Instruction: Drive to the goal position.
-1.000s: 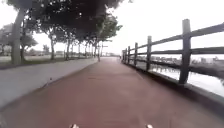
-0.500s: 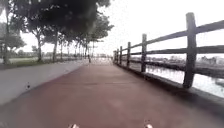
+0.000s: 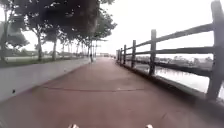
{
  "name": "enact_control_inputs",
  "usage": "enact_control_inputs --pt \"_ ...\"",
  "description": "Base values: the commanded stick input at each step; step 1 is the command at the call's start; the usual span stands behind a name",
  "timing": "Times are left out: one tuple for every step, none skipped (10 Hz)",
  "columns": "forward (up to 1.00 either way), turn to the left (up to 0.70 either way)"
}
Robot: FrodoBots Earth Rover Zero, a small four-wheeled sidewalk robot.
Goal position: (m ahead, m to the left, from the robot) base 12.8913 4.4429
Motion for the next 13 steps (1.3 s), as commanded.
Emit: enact_control_inputs --pt "1.0 0.0" --pt "1.0 0.0" --pt "1.0 0.0" --pt "1.0 0.0" --pt "1.0 0.0" --pt "1.0 0.0" --pt "1.0 0.0" --pt "1.0 0.0" --pt "1.0 0.0" --pt "1.0 0.0" --pt "1.0 0.0" --pt "1.0 0.0" --pt "1.0 0.0"
